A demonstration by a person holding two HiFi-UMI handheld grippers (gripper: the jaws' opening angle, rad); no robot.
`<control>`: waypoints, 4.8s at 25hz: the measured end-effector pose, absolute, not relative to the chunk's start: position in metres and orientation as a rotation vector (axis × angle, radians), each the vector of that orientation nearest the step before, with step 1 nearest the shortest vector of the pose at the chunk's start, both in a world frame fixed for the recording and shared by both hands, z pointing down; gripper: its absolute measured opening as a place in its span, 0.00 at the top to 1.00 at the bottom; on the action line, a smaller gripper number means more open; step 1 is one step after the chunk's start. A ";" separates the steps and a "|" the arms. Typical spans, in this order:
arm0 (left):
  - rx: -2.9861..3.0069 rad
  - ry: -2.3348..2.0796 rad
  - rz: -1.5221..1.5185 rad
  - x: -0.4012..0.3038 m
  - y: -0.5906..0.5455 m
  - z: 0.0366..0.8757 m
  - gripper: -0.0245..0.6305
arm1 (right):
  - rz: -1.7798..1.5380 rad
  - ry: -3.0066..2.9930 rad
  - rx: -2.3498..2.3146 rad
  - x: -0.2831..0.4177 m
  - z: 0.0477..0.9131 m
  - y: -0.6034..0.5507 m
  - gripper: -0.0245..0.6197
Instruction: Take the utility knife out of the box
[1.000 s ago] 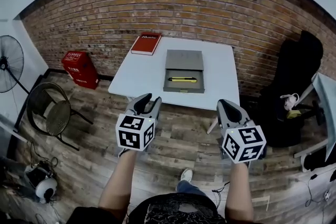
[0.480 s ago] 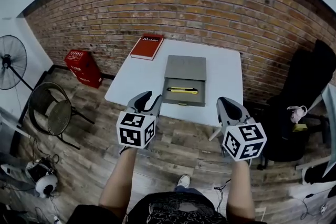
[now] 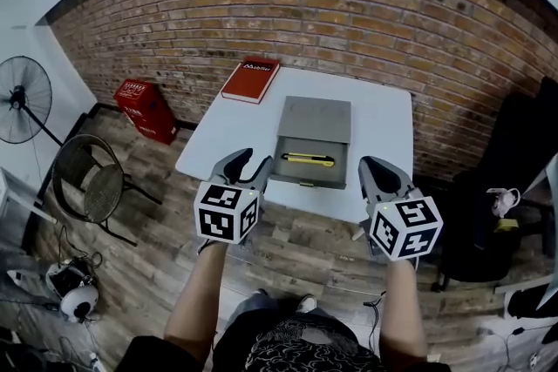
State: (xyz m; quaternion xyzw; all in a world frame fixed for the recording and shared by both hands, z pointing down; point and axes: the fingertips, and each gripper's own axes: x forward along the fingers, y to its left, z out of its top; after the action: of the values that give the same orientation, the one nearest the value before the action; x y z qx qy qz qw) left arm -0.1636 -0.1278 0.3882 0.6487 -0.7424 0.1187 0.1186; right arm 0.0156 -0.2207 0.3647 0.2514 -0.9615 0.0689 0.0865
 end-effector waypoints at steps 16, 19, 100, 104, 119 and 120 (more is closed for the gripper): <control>2.139 -1.868 0.481 -0.186 -0.223 0.428 0.66 | 0.201 -2.789 0.899 -0.021 0.374 -0.276 0.93; 2.191 -1.791 0.516 -0.187 -0.241 0.439 0.65 | 0.206 -2.772 0.942 -0.029 0.375 -0.288 0.93; 2.293 -0.605 1.478 -0.131 -0.289 0.640 0.77 | 0.401 -2.482 1.379 -0.018 0.439 -0.329 0.93; 2.274 -0.619 1.470 -0.133 -0.284 0.640 0.77 | 0.402 -2.485 1.369 -0.016 0.439 -0.326 0.93; 2.317 -0.963 1.277 -0.136 -0.298 0.597 0.77 | 0.376 -2.541 1.247 -0.013 0.433 -0.319 0.93; 2.312 -0.996 1.266 -0.139 -0.298 0.592 0.77 | 0.374 -2.547 1.236 -0.014 0.432 -0.318 0.93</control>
State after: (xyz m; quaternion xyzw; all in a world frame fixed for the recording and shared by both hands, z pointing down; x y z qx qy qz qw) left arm -0.1389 -0.2981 0.5920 0.8098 -0.3490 0.4433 0.1612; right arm -0.0139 -0.3184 0.4322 0.4286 -0.8827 0.1297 0.1426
